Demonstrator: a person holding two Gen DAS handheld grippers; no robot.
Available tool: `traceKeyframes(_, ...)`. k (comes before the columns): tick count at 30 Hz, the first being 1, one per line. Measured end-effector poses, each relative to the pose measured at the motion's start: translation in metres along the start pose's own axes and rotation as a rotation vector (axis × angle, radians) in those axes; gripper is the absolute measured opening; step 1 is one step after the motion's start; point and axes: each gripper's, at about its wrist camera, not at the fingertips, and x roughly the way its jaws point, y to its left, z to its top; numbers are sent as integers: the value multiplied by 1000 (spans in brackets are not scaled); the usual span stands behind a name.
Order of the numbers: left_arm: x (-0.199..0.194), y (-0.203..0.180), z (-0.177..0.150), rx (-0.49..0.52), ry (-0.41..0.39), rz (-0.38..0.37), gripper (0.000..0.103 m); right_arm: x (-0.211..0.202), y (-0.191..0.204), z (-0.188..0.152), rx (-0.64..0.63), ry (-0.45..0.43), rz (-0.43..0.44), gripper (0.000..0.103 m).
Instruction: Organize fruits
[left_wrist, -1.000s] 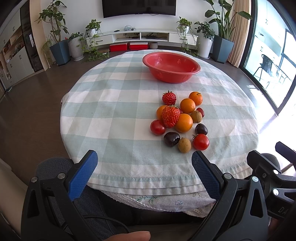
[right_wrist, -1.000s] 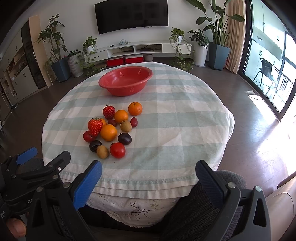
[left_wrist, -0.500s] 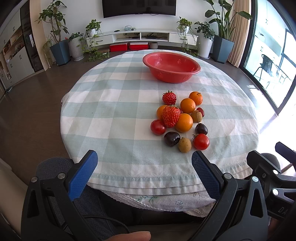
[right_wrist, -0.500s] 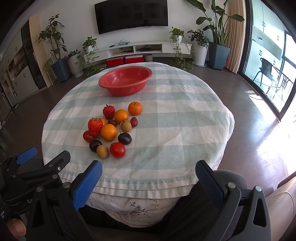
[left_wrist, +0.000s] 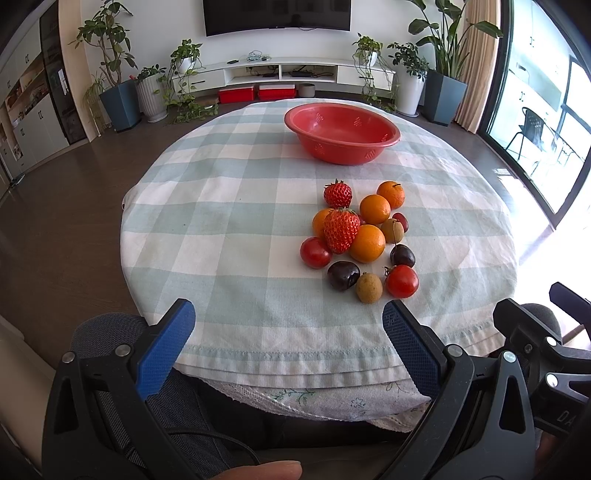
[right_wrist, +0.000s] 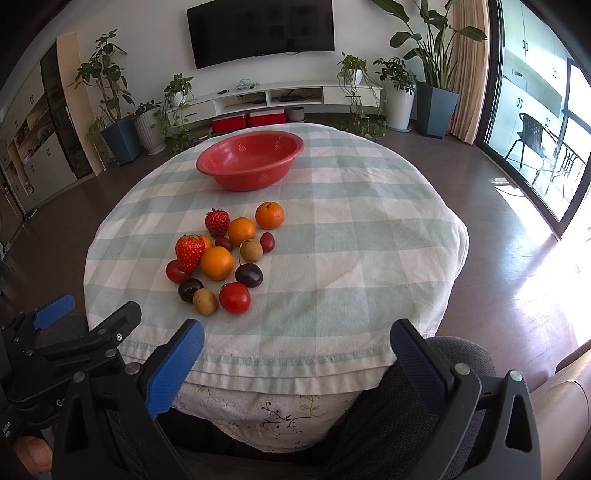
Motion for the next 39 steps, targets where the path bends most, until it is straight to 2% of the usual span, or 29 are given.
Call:
traceKeyframes(24, 0, 0, 0, 2, 2, 1, 103, -1, -1, 0, 3, 1, 4, 103)
traceKeyframes(28, 6, 10, 0, -2, 3, -2, 103, 0, -2, 0, 6, 0, 5, 103)
traceKeyframes(31, 9, 19, 1, -34, 1, -30, 103, 0, -3, 1, 9, -2, 9, 103)
traceKeyframes(33, 13, 27, -3, -40, -14, -88, 103, -1, 7, 2, 14, -6, 16, 103)
traceKeyframes(36, 18, 32, -3, -9, -63, -162, 103, -6, 1, 9, 49, -37, 58, 103)
traceKeyframes(39, 17, 25, -7, 83, -76, -102, 103, -10, -17, 12, 89, -71, 110, 103)
